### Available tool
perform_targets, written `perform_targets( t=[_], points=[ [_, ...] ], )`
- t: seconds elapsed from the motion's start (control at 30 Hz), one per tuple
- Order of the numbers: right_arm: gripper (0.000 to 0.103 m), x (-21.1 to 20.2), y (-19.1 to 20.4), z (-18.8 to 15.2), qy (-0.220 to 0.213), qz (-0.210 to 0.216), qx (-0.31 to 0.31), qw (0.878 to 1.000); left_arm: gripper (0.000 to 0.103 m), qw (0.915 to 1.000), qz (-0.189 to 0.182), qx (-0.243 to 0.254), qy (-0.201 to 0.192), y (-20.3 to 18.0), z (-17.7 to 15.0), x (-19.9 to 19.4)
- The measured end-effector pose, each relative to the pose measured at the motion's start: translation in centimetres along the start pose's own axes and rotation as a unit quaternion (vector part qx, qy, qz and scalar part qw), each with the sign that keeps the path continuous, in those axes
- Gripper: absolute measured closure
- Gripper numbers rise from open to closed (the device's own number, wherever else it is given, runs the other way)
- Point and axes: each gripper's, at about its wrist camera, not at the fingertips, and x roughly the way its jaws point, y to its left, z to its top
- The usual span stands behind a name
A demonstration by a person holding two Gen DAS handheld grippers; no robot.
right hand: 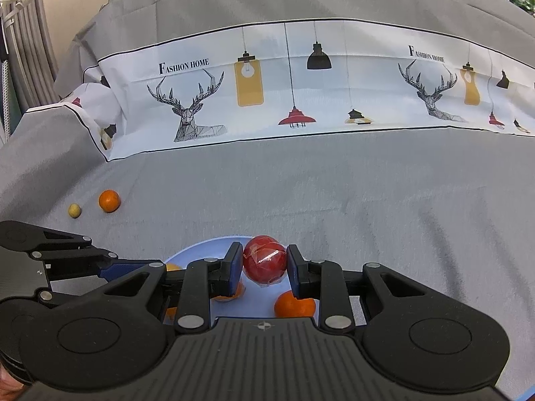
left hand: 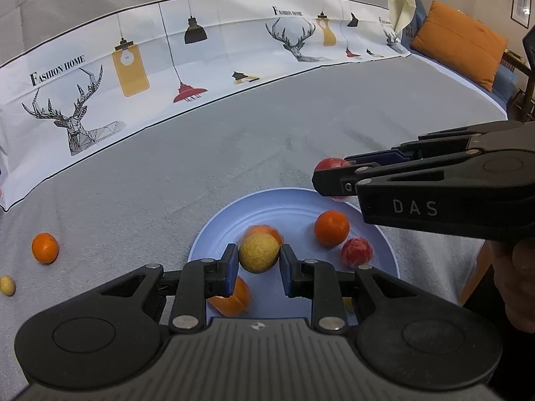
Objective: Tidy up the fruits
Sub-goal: 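Carry the yellow fruit and red wrapped fruit over the blue plate, then open the left tool dropping the yellow fruit while the right tool releases the red fruit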
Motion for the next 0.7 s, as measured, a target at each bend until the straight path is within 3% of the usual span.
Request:
perform_targets(
  t=[0.7],
  points=[
    [0.073,0.34,0.15,0.02,0.007,0.000,-0.001,1.000,0.074,1.0000,-0.003,0.009,0.002,-0.37,0.03,0.33]
  ],
)
